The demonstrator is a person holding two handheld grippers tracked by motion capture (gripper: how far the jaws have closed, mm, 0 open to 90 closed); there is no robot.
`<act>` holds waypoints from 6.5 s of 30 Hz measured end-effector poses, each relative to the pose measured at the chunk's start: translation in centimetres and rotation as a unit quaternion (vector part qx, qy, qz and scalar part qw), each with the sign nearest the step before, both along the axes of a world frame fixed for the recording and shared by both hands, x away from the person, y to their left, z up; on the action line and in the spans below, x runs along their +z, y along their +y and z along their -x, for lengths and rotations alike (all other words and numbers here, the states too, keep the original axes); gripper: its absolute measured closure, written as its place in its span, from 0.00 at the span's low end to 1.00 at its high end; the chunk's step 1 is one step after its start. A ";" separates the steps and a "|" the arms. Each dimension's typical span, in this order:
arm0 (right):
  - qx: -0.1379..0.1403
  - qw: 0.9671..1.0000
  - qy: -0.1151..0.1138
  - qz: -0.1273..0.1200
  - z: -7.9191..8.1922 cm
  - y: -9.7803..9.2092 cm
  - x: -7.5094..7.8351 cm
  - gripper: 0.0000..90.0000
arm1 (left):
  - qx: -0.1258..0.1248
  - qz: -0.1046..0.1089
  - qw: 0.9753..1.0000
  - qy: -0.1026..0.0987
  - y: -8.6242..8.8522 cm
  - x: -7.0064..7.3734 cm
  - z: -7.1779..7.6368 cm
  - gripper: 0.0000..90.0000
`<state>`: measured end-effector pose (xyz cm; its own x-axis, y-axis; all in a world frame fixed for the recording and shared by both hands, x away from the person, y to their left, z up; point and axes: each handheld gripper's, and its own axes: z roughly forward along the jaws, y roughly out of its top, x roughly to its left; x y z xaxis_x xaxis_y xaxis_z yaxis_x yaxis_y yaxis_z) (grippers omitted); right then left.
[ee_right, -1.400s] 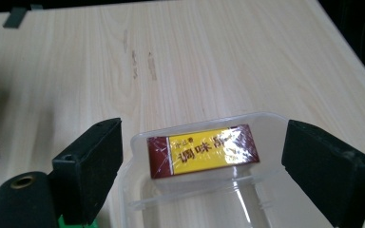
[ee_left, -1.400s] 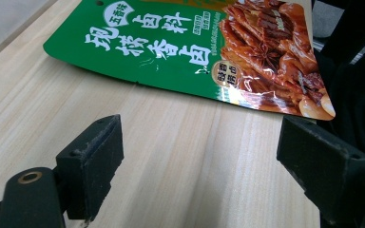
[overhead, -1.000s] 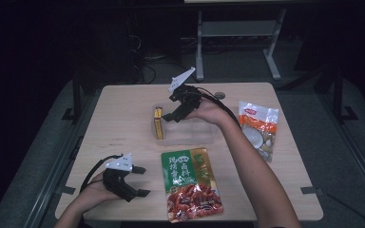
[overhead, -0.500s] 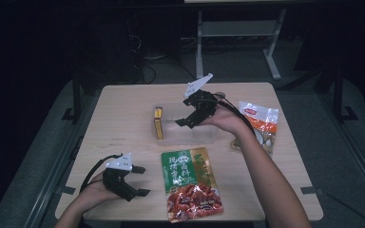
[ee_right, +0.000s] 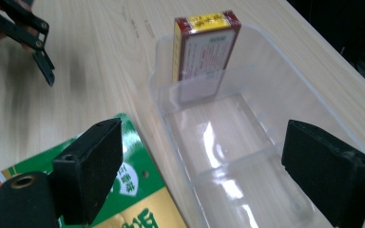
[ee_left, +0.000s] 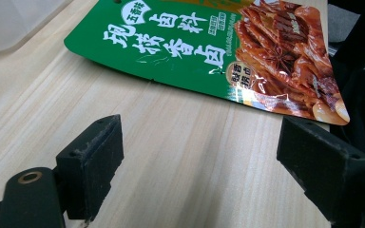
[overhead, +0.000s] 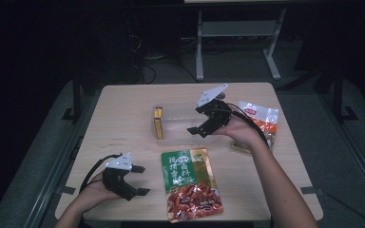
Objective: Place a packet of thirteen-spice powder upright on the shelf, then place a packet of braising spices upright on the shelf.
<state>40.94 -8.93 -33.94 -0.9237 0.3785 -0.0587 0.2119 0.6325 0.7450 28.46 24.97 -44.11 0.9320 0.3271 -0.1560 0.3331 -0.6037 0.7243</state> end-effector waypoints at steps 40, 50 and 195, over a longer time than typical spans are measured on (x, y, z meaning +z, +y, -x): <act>-0.073 0.995 0.061 -0.017 10.0 -9.4 -8.9 0.21 | 0.016 -0.004 1.000 0.001 0.0 -0.1 0.1 0.17; -0.053 0.996 0.063 -0.024 13.0 -9.5 -10.3 0.62 | 0.047 0.002 0.999 -0.010 -0.4 0.5 0.0 0.39; 0.013 0.994 0.091 0.050 12.6 -5.1 -12.2 0.98 | 0.005 -0.082 0.996 -0.037 -9.4 -1.7 -1.3 0.96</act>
<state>28.39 -14.03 -46.14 -0.9317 0.3553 0.0752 0.3208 0.7080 0.6292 29.71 15.53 -45.76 0.9358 0.3512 -0.0315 0.2889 -0.7125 0.6394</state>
